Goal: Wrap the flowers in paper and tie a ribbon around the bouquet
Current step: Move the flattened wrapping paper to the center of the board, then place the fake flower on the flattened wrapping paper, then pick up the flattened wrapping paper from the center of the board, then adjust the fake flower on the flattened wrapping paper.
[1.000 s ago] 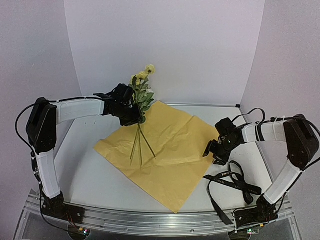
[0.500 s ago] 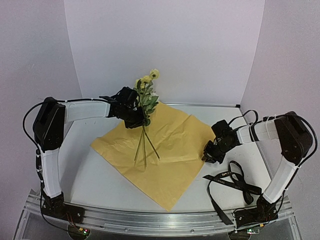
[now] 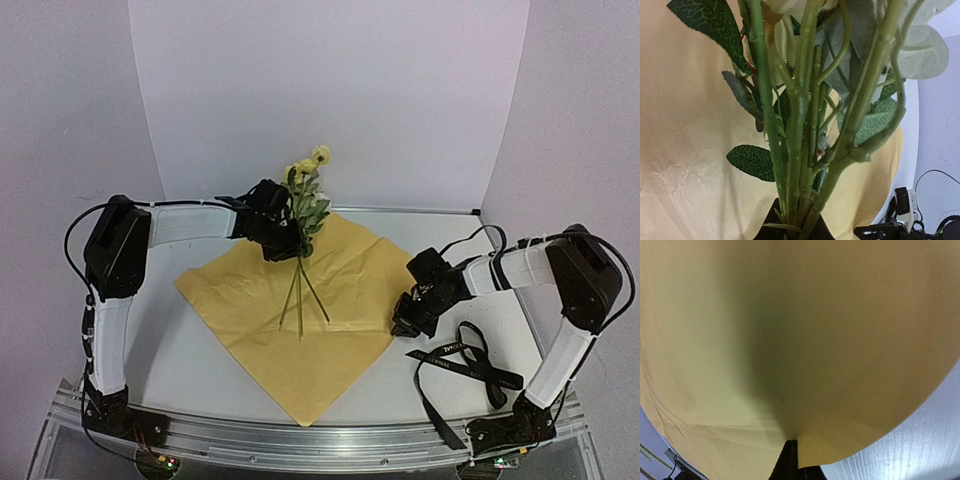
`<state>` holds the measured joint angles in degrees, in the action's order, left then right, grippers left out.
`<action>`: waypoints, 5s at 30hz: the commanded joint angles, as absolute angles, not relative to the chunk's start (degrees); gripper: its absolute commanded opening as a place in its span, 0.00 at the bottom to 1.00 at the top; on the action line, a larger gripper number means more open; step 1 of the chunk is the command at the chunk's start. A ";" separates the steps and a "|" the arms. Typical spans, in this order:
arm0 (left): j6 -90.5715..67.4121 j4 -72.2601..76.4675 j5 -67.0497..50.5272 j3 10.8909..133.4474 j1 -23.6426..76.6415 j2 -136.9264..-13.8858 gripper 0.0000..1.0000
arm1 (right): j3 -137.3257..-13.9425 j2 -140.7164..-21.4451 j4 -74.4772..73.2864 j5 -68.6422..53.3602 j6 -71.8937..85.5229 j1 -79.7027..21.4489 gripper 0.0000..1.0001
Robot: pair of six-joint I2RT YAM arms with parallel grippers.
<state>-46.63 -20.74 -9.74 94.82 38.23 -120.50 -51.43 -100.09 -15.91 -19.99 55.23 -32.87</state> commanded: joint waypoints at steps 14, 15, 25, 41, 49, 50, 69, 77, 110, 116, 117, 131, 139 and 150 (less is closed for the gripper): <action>-44.81 -21.56 -10.34 105.02 41.31 -129.82 0.00 | -46.86 -93.34 -20.54 -17.23 55.90 -35.60 0.10; -44.61 -21.67 -10.37 105.41 41.37 -130.29 0.00 | -47.03 -93.01 -21.12 -17.10 55.64 -35.60 0.10; -43.14 -22.97 -9.49 109.89 41.48 -133.62 0.11 | -48.17 -91.23 -25.83 -17.05 53.02 -35.60 0.23; -44.83 -17.14 -1.75 81.15 39.56 -103.94 0.84 | -58.78 -83.58 -45.97 -9.80 41.59 -39.71 0.61; -52.36 -15.19 -3.22 49.67 29.63 -80.44 0.84 | -69.48 -91.81 -47.04 -11.61 38.31 -41.36 0.66; -53.00 -14.77 -3.98 46.31 28.72 -78.19 0.84 | -69.98 -92.30 -47.12 -11.93 38.32 -41.64 0.67; -70.13 4.87 -14.05 25.64 29.33 -75.35 0.74 | -70.28 -93.15 -47.21 -10.61 32.71 -46.95 0.72; -75.73 5.29 -11.75 26.09 34.95 -80.32 0.54 | -70.75 -93.37 -47.49 -10.46 29.99 -47.64 0.72; -73.12 -13.28 -18.37 36.36 35.77 -78.15 0.00 | -128.50 -139.63 -59.10 7.77 36.70 -50.87 0.87; -73.14 -14.10 -17.97 35.27 35.74 -76.37 0.00 | -132.98 -144.29 -59.28 8.66 37.44 -50.82 0.78; -73.12 -14.23 -17.93 35.19 35.71 -76.11 0.00 | -133.48 -144.86 -59.24 8.82 37.53 -50.82 0.76; -71.21 -16.57 -17.01 35.87 34.75 -74.66 0.00 | -136.47 -148.67 -57.69 8.68 36.73 -50.37 0.32; -70.75 -17.01 -16.95 35.68 34.53 -74.27 0.00 | -137.61 -150.01 -55.42 5.27 37.61 -48.91 0.12; -69.54 -17.54 -17.93 36.96 33.26 -74.63 0.00 | -134.71 -145.98 -54.10 0.15 38.00 -47.59 0.54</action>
